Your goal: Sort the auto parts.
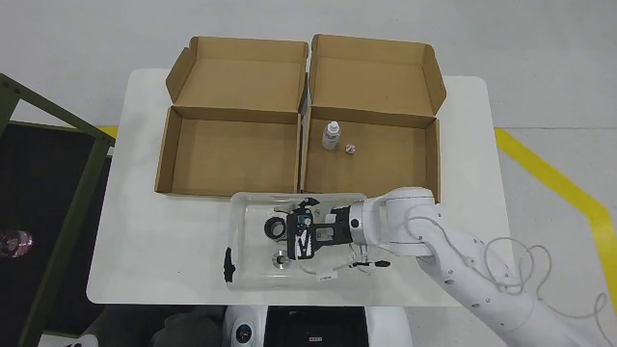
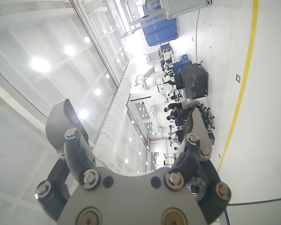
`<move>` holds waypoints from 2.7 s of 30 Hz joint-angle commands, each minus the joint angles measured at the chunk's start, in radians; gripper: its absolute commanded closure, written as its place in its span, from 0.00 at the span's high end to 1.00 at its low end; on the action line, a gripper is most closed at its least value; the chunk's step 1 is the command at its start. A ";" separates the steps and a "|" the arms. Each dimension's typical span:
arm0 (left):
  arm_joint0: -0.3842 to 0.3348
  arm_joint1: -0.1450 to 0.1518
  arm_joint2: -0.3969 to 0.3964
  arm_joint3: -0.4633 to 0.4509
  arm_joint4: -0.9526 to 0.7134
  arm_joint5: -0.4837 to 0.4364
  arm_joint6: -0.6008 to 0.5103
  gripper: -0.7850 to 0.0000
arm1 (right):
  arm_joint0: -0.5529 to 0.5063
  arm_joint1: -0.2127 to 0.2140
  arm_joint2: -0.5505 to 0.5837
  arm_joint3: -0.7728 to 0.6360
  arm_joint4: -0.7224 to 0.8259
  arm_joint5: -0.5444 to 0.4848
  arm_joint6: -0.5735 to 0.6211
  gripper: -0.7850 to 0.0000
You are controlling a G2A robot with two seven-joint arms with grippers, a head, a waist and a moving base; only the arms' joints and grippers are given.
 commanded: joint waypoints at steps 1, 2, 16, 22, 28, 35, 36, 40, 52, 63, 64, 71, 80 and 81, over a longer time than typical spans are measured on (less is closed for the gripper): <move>0.000 0.000 0.000 0.000 0.000 0.000 0.000 1.00 | 0.007 -0.005 -0.014 0.017 -0.021 0.011 -0.011 0.49; 0.000 0.000 0.000 0.000 0.000 0.000 0.000 1.00 | 0.010 -0.008 -0.021 0.027 -0.029 0.015 -0.017 0.49; 0.000 0.000 0.000 0.000 0.000 0.000 0.000 1.00 | 0.035 -0.040 -0.103 0.071 -0.092 0.037 -0.017 0.58; 0.000 0.000 0.000 0.000 0.000 0.000 0.000 1.00 | 0.039 -0.053 -0.129 0.090 -0.108 0.052 -0.014 0.60; 0.000 0.000 0.000 0.000 0.000 0.000 0.000 1.00 | 0.049 -0.064 -0.141 0.113 -0.126 0.066 -0.014 0.60; 0.000 0.000 0.000 0.000 0.000 0.000 0.000 1.00 | 0.062 -0.075 -0.144 0.134 -0.137 0.070 -0.017 0.62; 0.000 0.000 0.000 0.000 0.000 0.000 0.000 1.00 | 0.063 -0.076 -0.143 0.133 -0.137 0.070 -0.017 0.62; 0.000 0.000 0.000 0.000 0.000 0.000 0.000 1.00 | 0.064 -0.077 -0.136 0.125 -0.137 0.064 -0.017 0.64; 0.000 0.000 0.000 0.000 0.000 0.000 0.000 1.00 | 0.052 -0.082 -0.128 0.144 -0.146 0.049 -0.016 0.65; 0.000 0.000 0.000 0.000 0.000 0.000 0.000 1.00 | 0.043 -0.088 -0.126 0.178 -0.159 0.048 -0.022 0.66; 0.000 0.000 0.000 0.000 0.000 0.000 0.000 1.00 | 0.043 -0.089 -0.127 0.182 -0.160 0.048 -0.024 0.66; 0.000 0.000 0.000 0.000 0.000 0.000 0.000 1.00 | 0.048 -0.098 -0.135 0.211 -0.167 0.045 -0.037 0.65; 0.000 0.000 0.000 0.000 0.000 0.000 0.000 1.00 | 0.057 -0.112 -0.148 0.248 -0.164 0.042 -0.060 0.62; 0.000 0.000 0.000 0.000 0.000 0.000 0.000 1.00 | 0.059 -0.113 -0.149 0.252 -0.163 0.041 -0.062 0.60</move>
